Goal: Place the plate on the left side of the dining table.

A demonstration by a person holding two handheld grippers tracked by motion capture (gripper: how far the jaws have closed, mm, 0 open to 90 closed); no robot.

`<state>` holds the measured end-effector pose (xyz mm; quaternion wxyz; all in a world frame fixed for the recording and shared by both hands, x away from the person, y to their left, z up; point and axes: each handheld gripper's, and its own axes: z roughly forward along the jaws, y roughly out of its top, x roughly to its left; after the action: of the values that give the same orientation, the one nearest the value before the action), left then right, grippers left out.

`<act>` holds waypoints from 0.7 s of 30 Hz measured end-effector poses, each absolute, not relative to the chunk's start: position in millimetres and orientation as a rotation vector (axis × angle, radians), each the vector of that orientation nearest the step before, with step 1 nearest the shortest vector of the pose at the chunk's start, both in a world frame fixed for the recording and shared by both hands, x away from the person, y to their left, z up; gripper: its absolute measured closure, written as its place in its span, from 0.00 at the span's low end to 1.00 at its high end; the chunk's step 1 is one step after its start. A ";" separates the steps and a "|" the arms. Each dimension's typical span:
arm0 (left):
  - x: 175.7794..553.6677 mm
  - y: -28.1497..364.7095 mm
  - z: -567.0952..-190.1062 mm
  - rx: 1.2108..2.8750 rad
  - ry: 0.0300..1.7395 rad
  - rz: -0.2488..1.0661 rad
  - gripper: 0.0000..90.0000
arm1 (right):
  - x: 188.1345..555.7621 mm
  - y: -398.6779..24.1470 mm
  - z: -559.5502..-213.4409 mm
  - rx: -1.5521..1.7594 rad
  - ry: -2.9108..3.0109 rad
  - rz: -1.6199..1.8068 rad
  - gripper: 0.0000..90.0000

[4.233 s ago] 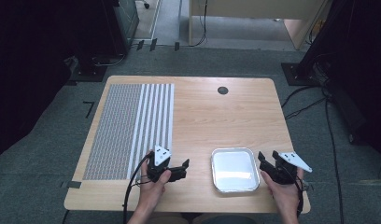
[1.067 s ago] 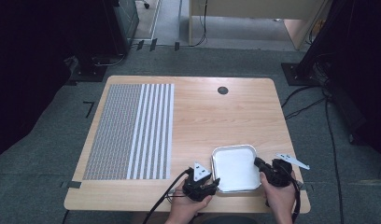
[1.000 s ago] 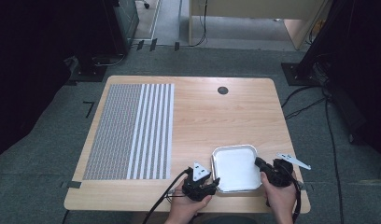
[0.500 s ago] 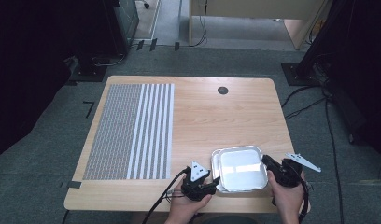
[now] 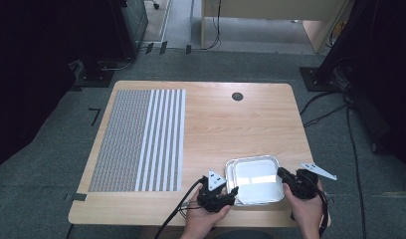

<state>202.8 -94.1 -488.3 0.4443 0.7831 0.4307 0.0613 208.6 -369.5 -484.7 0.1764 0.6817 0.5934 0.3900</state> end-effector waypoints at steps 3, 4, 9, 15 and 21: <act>203.4 -99.1 -489.4 1.953 1.076 0.160 0.59 | 209.0 -370.0 -486.0 1.932 1.678 1.104 0.97; 204.8 -102.9 -490.5 1.957 1.094 0.169 0.59 | 209.3 -369.9 -486.0 1.948 1.669 1.111 0.98; 208.1 -107.3 -491.4 1.950 1.134 0.193 0.60 | 209.7 -371.3 -487.0 1.972 1.647 1.133 0.99; 209.7 -113.7 -490.0 1.956 1.140 0.196 0.60 | 210.6 -377.3 -492.7 2.063 1.582 1.220 1.00; 213.2 -118.9 -488.3 1.955 1.154 0.201 0.64 | 211.4 -381.2 -495.4 2.090 1.571 1.262 1.00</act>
<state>213.2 -118.9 -488.3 0.4181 0.7792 0.4600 0.0803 211.4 -381.2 -495.4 0.1189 0.7149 0.5371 0.4316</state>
